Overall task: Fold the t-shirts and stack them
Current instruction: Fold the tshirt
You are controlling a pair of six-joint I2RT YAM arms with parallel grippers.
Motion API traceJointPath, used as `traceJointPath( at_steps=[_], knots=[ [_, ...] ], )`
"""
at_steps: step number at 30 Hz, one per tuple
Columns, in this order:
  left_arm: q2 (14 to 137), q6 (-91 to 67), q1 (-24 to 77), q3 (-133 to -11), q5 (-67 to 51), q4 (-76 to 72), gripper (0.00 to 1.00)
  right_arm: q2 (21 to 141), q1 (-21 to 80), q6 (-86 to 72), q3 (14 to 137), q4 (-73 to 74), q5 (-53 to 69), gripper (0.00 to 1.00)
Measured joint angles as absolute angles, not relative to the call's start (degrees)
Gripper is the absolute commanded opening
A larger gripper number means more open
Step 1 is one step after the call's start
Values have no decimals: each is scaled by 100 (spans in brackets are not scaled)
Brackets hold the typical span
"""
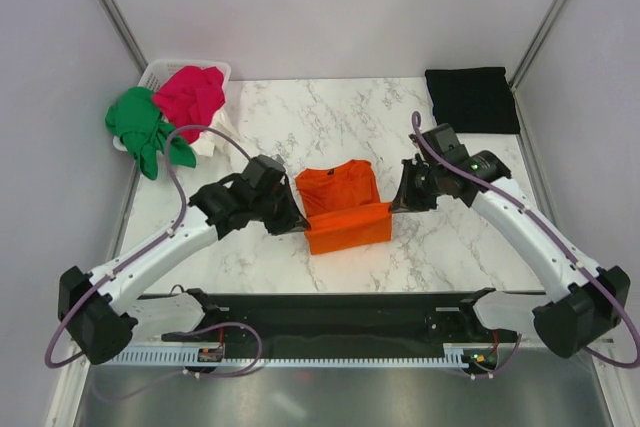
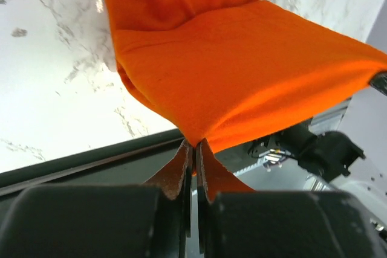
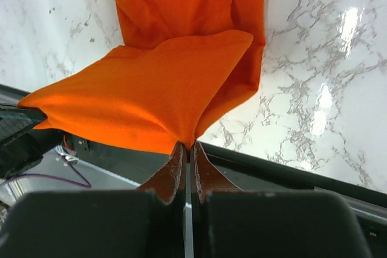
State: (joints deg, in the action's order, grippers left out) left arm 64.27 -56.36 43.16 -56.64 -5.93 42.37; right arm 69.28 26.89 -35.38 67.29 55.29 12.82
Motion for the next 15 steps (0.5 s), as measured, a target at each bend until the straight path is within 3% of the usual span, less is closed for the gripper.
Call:
traceJointPath(
  at_steps=[15],
  knots=[
    [8567, -4831, 2545, -6818, -1662, 4058, 7, 9354, 2362, -2961, 8512, 5483, 888, 0]
  ],
)
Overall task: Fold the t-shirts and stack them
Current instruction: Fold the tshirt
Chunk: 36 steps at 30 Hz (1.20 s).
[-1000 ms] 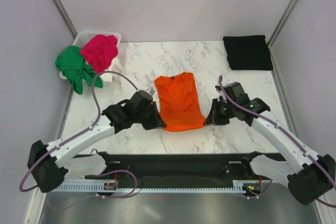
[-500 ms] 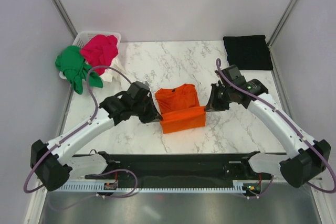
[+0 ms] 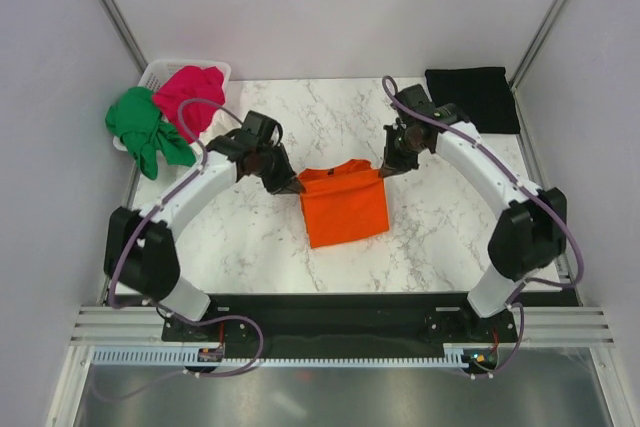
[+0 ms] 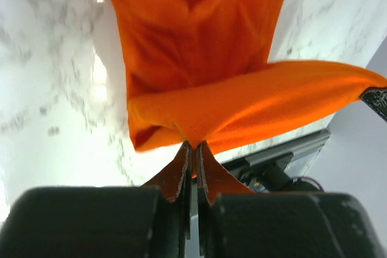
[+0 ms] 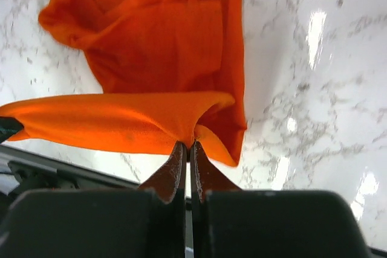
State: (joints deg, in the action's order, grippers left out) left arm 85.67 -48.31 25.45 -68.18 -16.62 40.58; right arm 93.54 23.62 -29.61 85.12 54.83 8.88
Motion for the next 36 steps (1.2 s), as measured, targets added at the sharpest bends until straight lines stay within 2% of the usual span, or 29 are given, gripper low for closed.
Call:
traceJointPath(
  at_steps=[3, 4, 5, 6, 7, 10, 13, 17, 25, 30, 36],
  knots=[
    [9459, -4563, 2241, -7415, -1811, 4012, 12, 10206, 2178, -2858, 9129, 5374, 864, 0],
    [9797, -4473, 2130, -7625, -1846, 3997, 16, 10512, 2137, -2840, 9360, 5343, 860, 5],
    [10169, -4388, 2010, -7841, -1885, 3999, 31, 10879, 2097, -2821, 9666, 5378, 880, 41],
    [10523, -4283, 1890, -8073, -1916, 4007, 36, 11268, 2071, -2810, 10062, 5406, 884, 56],
    [10888, -4195, 1774, -8307, -1933, 4025, 39, 11618, 2051, -2777, 10416, 5406, 869, 67],
    [11891, -3992, 1448, -9037, -1999, 4230, 46, 12674, 1990, -2611, 11603, 5470, 766, 70],
    [12516, -3739, 1225, -9743, -1863, 4652, 53, 12873, 1940, -2543, 11640, 5424, 709, 70],
    [12276, -3551, 1199, -9966, -1540, 5011, 54, 11996, 1927, -2534, 10315, 5170, 725, 70],
    [10691, -3382, 1811, -9710, -864, 5218, 50, 9684, 1966, -2644, 7749, 4036, 1745, 67],
    [10702, -3295, 2386, -9623, -1028, 5024, 47, 9546, 2014, -2670, 6652, 3253, 2388, 64],
    [11491, -3262, 2359, -9273, -1164, 4718, 45, 9957, 1990, -2655, 5649, 2751, 2615, 61]
  ],
)
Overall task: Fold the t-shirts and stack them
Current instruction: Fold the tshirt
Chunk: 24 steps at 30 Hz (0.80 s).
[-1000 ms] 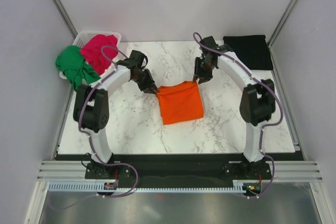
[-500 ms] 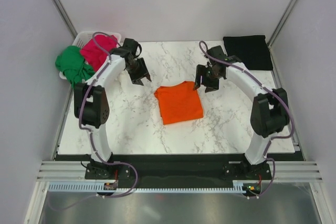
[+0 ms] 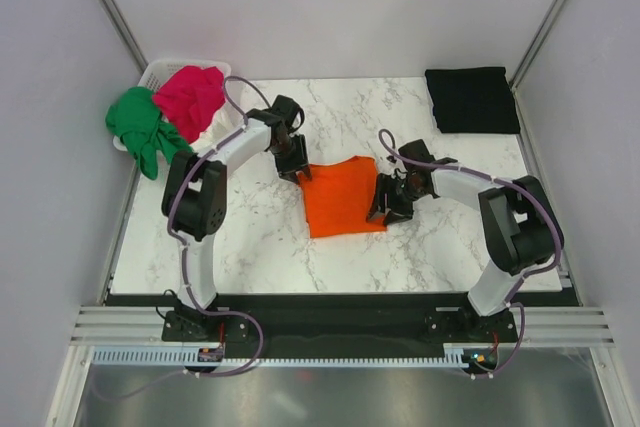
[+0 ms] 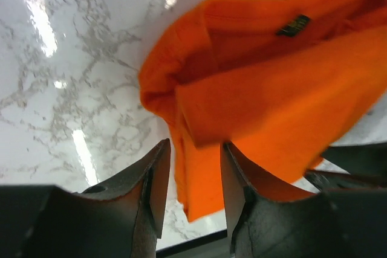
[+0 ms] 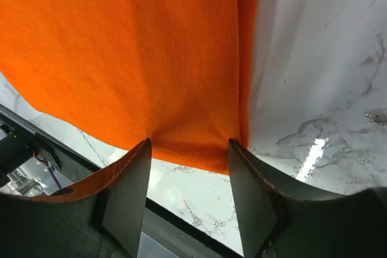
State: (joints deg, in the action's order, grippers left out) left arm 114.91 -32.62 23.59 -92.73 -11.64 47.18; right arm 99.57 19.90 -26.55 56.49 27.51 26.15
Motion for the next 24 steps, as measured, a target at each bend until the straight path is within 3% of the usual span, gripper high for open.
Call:
traceJointPath(
  at_steps=[5, 16, 20, 24],
  knots=[
    [12317, -3087, 2294, -9273, -1116, 4600, 43, 9478, 1981, -2663, 5113, 2445, 2585, 61],
    [12348, -2600, 2318, -9839, -447, 5039, 45, 8189, 2220, -2663, 4989, 3350, 2580, 69],
    [12228, -2329, 2370, -10575, 307, 5424, 50, 7900, 2283, -2668, 5568, 3509, 2180, 93],
    [11666, -2117, 2585, -10801, 952, 5752, 50, 7946, 1944, -2626, 5889, 3273, 1973, 90]
  ],
)
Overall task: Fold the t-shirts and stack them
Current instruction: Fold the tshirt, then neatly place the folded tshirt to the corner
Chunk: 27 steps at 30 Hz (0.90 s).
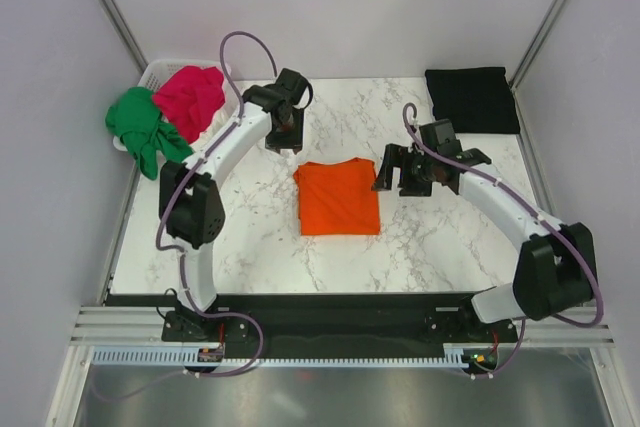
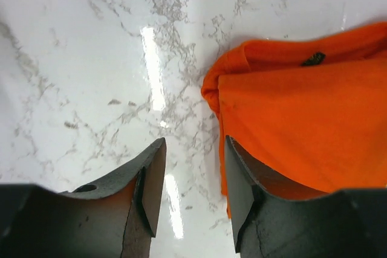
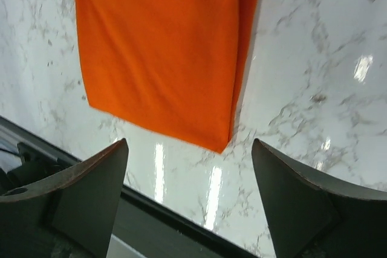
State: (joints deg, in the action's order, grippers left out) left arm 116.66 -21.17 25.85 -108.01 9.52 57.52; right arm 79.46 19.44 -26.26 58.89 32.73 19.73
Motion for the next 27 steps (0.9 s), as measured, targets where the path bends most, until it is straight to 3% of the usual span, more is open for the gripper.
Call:
traceJointPath(
  at_steps=[4, 13, 16, 23, 27],
  knots=[
    [10659, -2097, 2864, -10167, 1251, 5929, 47, 8882, 1662, -2580, 6171, 2733, 1977, 82],
    [7846, -2488, 2873, -6890, 1205, 5957, 47, 10877, 1282, -2766, 6657, 1546, 2731, 74],
    [7389, -2600, 2873, -6449, 1197, 5968, 47, 11203, 1212, -2871, 6943, 1140, 2825, 72],
    [6702, -2751, 2873, -5813, 1192, 5782, 46, 11935, 1203, -3142, 7485, 495, 3282, 50],
    [6600, -2801, 2873, -5494, 1184, 5618, 46, 12001, 1192, -3197, 7446, 336, 3459, 47]
  ],
)
